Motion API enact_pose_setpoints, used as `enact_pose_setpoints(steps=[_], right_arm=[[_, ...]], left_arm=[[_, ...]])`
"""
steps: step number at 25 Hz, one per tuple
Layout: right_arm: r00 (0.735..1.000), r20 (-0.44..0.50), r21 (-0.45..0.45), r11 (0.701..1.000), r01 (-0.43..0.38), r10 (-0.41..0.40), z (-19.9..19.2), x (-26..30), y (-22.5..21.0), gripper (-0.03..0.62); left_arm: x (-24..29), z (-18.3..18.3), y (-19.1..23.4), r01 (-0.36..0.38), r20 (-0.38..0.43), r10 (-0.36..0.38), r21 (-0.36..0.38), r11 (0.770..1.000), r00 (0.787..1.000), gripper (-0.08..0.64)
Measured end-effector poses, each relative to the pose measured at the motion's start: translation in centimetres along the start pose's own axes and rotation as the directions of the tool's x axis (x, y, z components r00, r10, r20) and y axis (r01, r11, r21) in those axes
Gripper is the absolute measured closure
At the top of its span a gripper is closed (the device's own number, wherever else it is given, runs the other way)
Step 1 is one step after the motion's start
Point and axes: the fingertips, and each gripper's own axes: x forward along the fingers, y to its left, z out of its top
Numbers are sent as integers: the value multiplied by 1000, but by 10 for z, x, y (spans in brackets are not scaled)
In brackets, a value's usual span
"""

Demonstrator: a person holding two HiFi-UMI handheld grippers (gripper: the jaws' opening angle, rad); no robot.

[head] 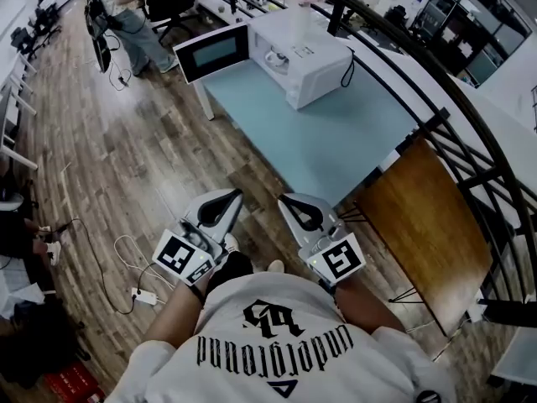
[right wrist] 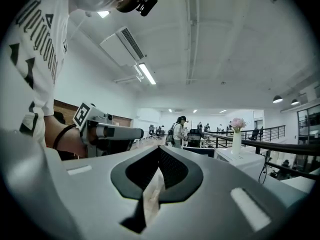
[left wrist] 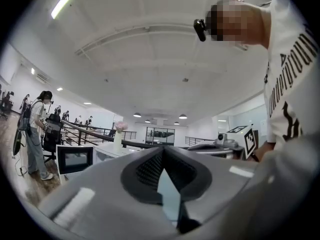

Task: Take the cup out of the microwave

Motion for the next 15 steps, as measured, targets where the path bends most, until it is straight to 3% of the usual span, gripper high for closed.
enact_pose_setpoints(steps=[8, 15], right_arm=[[1000, -14, 21, 1000, -11, 11, -7, 50, -2, 589], [1000, -9, -6, 1000, -7, 7, 1, 131, -15, 589]], left_arm=[[-7, -8, 47, 1, -4, -1, -10, 1000, 1000, 511], [-26, -2, 124, -9, 4, 9, -9, 1000, 1000, 511]])
